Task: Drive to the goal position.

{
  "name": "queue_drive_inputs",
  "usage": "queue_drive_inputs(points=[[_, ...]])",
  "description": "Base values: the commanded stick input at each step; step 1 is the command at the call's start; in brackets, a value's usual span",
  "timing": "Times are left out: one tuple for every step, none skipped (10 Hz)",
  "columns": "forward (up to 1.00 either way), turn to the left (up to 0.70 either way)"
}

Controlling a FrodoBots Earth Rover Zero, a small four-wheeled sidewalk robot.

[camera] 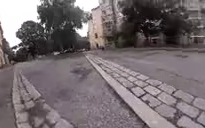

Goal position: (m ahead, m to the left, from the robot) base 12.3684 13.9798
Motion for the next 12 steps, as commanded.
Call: queue_drive_inputs(points=[[0.7,0.0],[0.7,0.0],[0.7,0.0],[0.7,0.0],[0.7,0.0],[0.7,0.0],[0.7,0.0],[0.7,0.0],[0.7,0.0],[0.7,0.0],[0.7,0.0],[0.7,0.03]])
